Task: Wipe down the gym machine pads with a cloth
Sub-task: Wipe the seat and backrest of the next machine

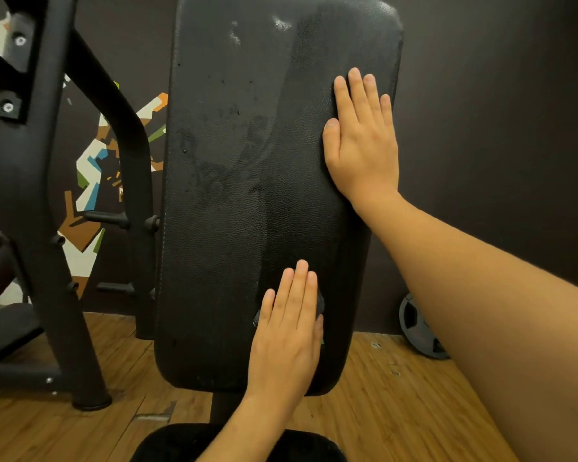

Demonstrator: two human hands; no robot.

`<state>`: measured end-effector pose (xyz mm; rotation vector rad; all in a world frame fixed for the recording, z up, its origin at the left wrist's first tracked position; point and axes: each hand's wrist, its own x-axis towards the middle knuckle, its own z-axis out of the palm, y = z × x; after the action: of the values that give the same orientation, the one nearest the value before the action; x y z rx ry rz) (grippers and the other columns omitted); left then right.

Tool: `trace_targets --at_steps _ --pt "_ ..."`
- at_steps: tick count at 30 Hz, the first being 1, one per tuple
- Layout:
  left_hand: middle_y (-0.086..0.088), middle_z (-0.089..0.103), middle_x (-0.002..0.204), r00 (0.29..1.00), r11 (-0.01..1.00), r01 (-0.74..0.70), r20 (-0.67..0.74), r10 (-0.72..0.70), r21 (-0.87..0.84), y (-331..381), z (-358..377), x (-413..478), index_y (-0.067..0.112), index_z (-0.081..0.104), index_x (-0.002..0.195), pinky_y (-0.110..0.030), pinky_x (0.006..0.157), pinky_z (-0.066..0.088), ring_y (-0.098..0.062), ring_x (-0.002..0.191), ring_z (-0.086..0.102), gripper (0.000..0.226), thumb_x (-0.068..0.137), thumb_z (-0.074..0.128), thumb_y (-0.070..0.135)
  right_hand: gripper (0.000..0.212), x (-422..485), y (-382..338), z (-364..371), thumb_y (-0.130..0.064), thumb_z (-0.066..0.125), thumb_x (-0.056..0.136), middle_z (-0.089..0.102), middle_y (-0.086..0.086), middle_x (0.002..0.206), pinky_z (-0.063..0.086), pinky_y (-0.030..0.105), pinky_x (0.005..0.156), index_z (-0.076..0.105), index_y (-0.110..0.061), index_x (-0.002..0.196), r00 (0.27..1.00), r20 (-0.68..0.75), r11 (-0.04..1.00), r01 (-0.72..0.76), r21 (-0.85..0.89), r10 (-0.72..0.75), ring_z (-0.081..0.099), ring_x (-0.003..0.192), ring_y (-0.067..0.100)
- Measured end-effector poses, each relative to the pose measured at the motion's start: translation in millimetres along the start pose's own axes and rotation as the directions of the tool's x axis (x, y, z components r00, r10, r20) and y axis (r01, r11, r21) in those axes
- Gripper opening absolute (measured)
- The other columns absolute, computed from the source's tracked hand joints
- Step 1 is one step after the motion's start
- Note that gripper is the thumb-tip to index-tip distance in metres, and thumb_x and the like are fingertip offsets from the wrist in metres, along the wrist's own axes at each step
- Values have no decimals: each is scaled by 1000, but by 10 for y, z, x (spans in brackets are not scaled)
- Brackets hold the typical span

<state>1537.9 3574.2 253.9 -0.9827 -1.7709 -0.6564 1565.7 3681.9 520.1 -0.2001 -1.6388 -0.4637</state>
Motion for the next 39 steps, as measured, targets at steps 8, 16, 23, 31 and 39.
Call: trace_targets --at_steps 8,16,23,31,39 --pt "-10 16 169 1000 1000 -1 12 1 -25 -4 3 -5 10 15 160 -39 125 14 -23 157 10 60 106 31 30 58 -4 1 1 -30 29 105 27 11 167 9 43 128 33 -10 159 1000 -7 1000 -1 0 1 19 156 30" --pt "-10 22 167 985 989 -143 96 140 24 -138 -5 -216 10 22 158 -41 124 24 -24 154 21 59 105 33 33 57 0 -7 0 -29 32 105 28 11 167 10 44 128 34 -11 159 1000 -12 1000 -13 14 13 20 156 29" --pt "-10 19 168 997 999 -40 62 40 -6 -33 -27 -84 9 19 159 -41 126 16 -24 157 12 60 105 33 30 57 -4 5 11 -29 32 105 29 10 166 10 43 128 35 -11 159 1000 -21 1000 -6 18 7 20 156 29" --pt "-10 19 168 989 992 -114 102 109 47 -123 47 -432 9 16 162 -37 124 11 -24 154 17 69 102 35 35 56 -10 0 -8 -29 32 106 29 11 166 10 44 128 35 -10 159 1000 -17 1000 -5 19 5 20 156 30" --pt "-9 15 170 991 990 -131 42 129 57 -261 -6 -102 11 15 163 -41 119 22 -23 156 13 72 98 37 34 56 -11 30 27 -28 34 105 29 11 166 12 45 128 36 -11 158 999 -34 1000 1 29 0 20 156 29"
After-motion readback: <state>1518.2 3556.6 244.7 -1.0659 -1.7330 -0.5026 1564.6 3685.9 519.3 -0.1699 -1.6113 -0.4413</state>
